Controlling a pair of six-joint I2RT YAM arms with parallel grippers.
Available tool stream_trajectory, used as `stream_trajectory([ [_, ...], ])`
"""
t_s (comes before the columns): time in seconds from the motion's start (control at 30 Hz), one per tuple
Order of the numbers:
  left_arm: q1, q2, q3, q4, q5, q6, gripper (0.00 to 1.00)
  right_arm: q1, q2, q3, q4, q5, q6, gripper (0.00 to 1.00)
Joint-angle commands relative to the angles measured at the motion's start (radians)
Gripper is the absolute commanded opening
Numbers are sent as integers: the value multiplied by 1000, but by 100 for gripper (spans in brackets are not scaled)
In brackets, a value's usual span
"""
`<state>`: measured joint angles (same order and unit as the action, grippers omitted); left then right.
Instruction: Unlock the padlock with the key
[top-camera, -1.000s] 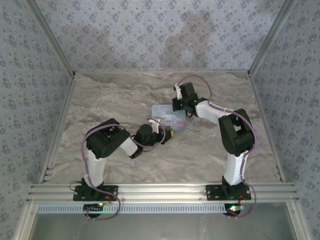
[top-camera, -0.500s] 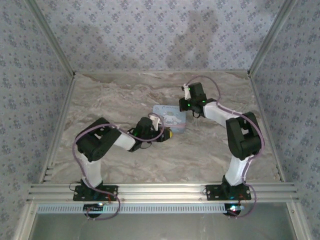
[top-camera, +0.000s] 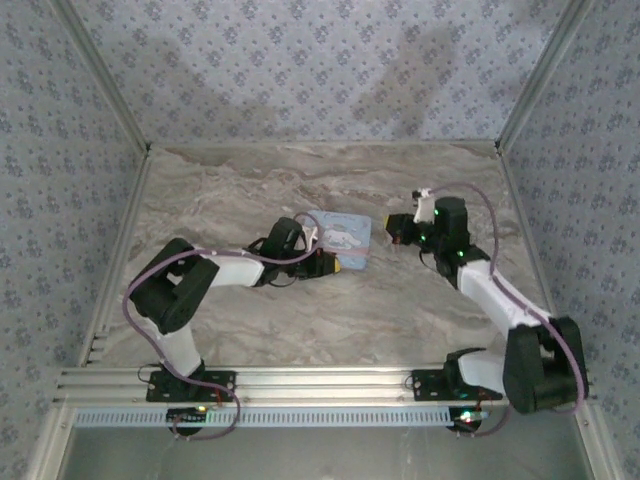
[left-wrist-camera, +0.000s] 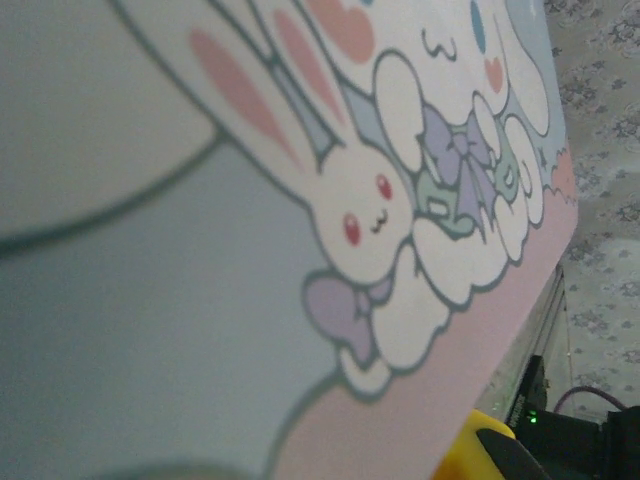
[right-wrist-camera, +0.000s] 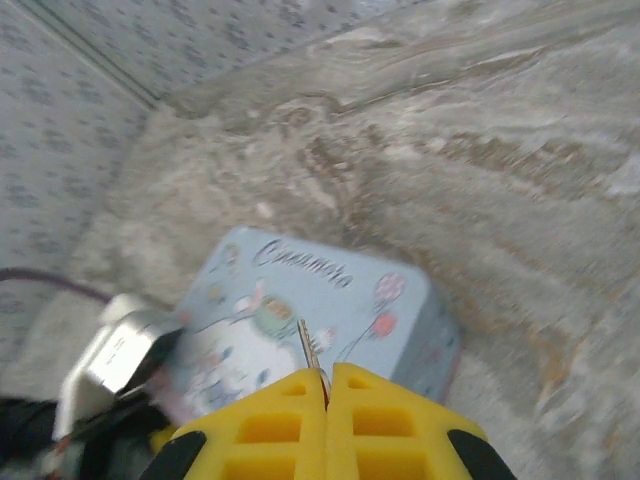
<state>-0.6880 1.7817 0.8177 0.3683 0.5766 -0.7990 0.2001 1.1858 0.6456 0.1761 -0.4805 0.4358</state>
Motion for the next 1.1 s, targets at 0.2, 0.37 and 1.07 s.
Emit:
stream_trajectory([
  [0.2,4,-29,91,14,48,-89,0,5,-419,-308,184,-62,342,0],
  [0.37,5,-23,117,16,37,-113,0,55,-578,-476,246,48,498,0],
  [1.07,12,7,132,134,46,-213,0,439,-482,-605,457,483,644,0],
])
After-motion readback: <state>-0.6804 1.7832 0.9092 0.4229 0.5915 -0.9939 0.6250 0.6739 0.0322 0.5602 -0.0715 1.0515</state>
